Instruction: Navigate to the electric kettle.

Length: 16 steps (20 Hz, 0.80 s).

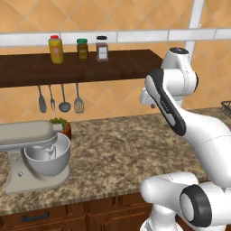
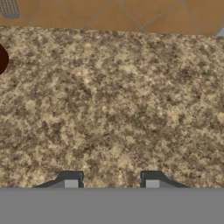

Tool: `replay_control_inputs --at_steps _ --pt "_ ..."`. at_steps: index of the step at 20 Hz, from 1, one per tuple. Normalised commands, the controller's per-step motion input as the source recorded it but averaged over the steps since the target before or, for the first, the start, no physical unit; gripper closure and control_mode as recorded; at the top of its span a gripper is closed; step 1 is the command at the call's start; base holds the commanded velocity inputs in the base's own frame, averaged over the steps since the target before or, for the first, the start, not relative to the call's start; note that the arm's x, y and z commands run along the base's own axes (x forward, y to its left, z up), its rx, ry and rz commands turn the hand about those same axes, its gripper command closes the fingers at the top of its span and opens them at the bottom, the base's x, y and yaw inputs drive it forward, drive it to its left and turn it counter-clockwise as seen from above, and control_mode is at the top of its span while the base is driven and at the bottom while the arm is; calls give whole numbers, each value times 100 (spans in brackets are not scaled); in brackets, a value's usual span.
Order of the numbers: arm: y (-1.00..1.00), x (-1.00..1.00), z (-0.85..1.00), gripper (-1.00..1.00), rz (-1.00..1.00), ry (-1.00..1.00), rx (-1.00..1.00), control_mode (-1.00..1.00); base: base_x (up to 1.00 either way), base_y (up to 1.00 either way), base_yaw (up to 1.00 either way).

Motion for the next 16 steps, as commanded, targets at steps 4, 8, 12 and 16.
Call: replay_control_inputs --at_steps 4,8,12,16 --pt "-11 -54 0 -100 -1 0 0 -100 0 0 0" --pt "-7 -70 -9 -100 -2 0 0 -100 0 0 0" --pt "0 -68 -33 -100 -1 -2 0 -100 0 0 0" --pt "0 -53 -38 -100 0 0 0 -100 0 0 0"
